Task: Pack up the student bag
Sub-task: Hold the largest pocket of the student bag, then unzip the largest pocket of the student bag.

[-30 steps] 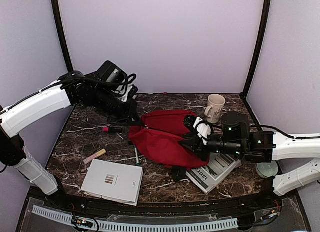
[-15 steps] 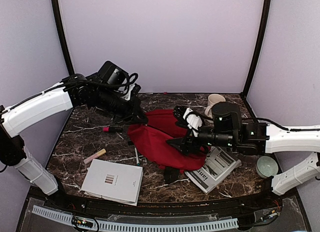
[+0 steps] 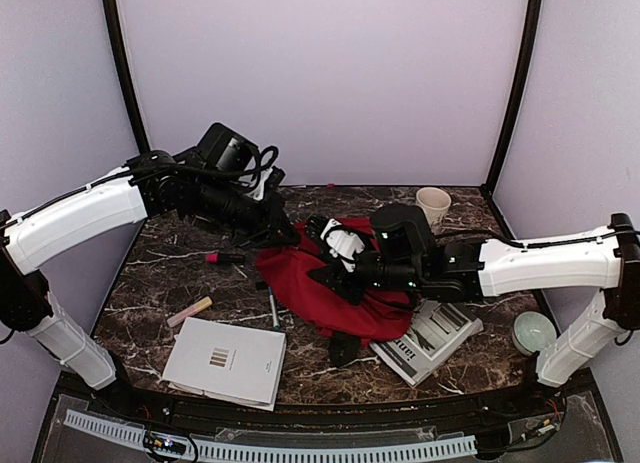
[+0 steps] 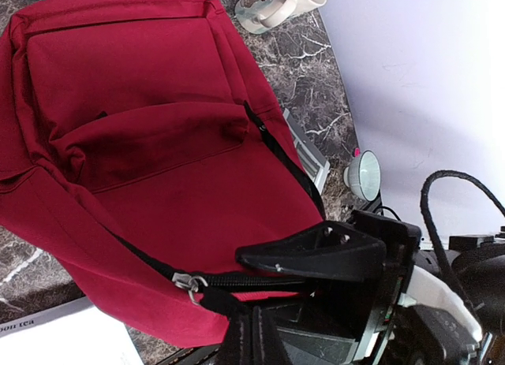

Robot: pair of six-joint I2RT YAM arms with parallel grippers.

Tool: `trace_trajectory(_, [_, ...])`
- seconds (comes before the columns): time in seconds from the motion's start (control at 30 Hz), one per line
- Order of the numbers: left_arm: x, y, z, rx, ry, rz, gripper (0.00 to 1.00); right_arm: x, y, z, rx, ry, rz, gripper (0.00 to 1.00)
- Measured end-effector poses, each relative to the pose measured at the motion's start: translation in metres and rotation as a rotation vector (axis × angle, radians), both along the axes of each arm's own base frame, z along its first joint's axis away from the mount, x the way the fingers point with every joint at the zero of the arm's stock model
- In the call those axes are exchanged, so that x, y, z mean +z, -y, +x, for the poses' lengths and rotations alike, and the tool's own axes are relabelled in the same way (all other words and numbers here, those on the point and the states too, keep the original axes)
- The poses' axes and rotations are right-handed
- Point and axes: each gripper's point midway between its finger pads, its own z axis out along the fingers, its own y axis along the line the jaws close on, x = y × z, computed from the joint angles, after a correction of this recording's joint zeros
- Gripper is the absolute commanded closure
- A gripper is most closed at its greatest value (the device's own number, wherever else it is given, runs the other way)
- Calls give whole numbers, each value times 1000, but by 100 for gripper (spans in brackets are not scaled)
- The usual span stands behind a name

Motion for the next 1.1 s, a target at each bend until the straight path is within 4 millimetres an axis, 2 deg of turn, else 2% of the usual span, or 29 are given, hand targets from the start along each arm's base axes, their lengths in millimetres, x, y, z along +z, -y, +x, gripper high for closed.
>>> trace_trajectory(0.1, [-6, -1, -1, 3, -12, 10, 100, 4, -4, 0, 3, -6, 17, 91])
trace_trajectory(0.23, [-6, -2, 0, 8, -8, 11, 100, 4, -4, -1, 9, -9, 17, 100])
trace_trajectory(0.37, [-7, -5, 0, 7, -1, 21, 100, 4, 2, -7, 26, -8, 12, 100])
trace_trajectory(0.5, [-16, -14, 5, 8, -7, 65, 100, 2, 12, -16, 53, -8, -4, 100])
trace_trajectory(0.77, [-58, -36, 36, 26, -57, 180, 100, 5, 19, -24, 82, -4, -5, 100])
trace_trajectory(0.9, [-81, -43, 43, 24, -92, 245, 100, 4, 23, -27, 89, -11, -15, 100])
trace_trajectory(1.1, [-86, -46, 50, 19, -84, 300, 100, 5, 36, -40, 120, -13, -10, 100])
